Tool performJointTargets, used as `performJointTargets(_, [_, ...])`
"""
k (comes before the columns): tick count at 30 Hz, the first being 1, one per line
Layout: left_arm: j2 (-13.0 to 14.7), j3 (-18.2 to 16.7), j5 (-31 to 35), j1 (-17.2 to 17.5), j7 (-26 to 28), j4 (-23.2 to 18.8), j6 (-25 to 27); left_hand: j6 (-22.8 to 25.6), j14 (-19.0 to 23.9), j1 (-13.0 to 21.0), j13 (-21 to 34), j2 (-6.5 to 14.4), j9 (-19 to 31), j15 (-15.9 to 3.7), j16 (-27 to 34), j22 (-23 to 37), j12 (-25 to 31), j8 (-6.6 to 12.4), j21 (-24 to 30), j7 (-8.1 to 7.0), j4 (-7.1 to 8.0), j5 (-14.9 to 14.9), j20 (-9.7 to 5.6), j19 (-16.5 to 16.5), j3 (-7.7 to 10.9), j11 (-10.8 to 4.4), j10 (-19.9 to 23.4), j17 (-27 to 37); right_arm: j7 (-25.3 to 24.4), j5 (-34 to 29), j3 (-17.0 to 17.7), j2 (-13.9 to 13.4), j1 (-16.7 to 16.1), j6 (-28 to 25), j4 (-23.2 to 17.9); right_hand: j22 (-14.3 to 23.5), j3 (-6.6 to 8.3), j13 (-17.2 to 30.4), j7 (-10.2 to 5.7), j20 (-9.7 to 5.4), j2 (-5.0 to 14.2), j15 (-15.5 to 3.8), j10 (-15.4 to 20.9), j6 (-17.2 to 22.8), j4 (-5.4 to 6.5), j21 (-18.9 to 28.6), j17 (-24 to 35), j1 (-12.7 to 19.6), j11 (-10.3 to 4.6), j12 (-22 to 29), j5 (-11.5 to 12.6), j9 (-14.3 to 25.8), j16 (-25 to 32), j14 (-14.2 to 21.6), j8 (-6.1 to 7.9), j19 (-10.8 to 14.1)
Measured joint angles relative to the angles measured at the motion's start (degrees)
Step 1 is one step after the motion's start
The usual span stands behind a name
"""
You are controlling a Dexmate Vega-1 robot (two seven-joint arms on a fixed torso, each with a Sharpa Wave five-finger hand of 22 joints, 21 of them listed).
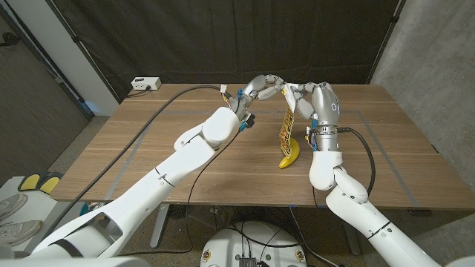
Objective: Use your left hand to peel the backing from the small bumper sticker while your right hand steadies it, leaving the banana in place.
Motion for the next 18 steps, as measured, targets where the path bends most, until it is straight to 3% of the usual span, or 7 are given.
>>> performJointTargets(6, [0.2,-0.2,-0.1,0.5,1.1,-0.1,-1.2,0.0,0.3,-0.1,-0.2,-0.1,0.0,-0.31,0.0,0.2,0.0,0.24,0.0,0.0,-0.01,-0.1,-0.13,0.1,0.0,-0.2,0.2,0.3,-5.6,-3.5,-1.1,0.9,1.3,-0.5,2.6,0.0,1.36,2.1,1.13,-0.6,0.23,0.0,-0.9,-1.1,-0.38,0.3,2.9,2.2,0.93,0.9,-1.3,1.9,2.3,0.0,1.1,0.0])
performJointTargets(13, [0.4,-0.5,-0.2,1.2,2.0,-0.1,-2.5,0.0,0.6,-0.4,-0.2,0.0,0.0,-0.61,0.0,0.2,0.0,0.24,0.0,0.0,-0.16,-0.2,-0.31,0.3,0.14,-0.2,0.2,0.3,-10.7,-9.7,-1.1,3.1,2.4,0.0,6.0,-0.2,2.15,4.5,1.62,0.02,-1.06,-0.54,-0.3,-0.8,-0.55,0.6,3.6,3.4,0.92,2.2,-0.1,4.1,3.7,1.6,3.34,0.6])
performJointTargets(14, [0.5,-0.6,-0.4,1.4,2.5,-0.1,-3.1,0.0,0.6,-0.4,-0.2,0.0,0.0,-0.61,0.0,0.2,0.0,0.24,0.0,0.0,-0.16,-0.2,-0.31,0.3,0.14,-0.2,0.2,0.3,-11.2,-11.0,0.8,5.6,2.5,0.7,7.9,-0.2,2.15,4.7,1.61,0.02,-1.07,-0.54,-0.3,-0.8,-0.55,0.6,3.6,3.4,0.92,2.3,-0.1,4.3,3.7,2.0,3.57,0.6])
performJointTargets(18, [0.7,-0.8,-0.6,2.1,3.4,-0.1,-3.5,-0.2,0.6,-0.4,-0.2,0.0,0.1,-0.61,-0.2,0.0,0.0,0.67,-0.2,-0.2,-0.17,-0.2,-0.31,0.3,0.14,-0.2,0.2,0.3,-12.6,-16.5,5.1,10.5,2.5,5.0,10.5,-0.2,2.55,5.5,1.61,0.02,-1.41,-0.72,-0.3,-0.8,-0.46,0.6,3.6,3.7,0.92,2.5,0.5,5.0,4.1,2.4,4.1,0.6])
